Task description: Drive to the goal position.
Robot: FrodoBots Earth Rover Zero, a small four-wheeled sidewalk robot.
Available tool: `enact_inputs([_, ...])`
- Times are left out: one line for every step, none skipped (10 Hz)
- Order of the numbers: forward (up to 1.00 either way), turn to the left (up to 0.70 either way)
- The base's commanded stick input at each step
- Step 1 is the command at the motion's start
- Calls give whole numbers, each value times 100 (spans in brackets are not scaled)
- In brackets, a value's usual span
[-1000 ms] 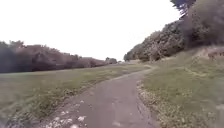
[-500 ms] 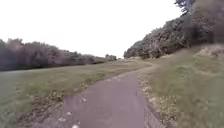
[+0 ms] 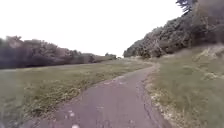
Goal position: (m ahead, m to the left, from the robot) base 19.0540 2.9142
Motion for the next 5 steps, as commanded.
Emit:
enact_inputs([100, -15])
enact_inputs([100, -22])
enact_inputs([100, -28])
enact_inputs([100, -34])
enact_inputs([100, -38])
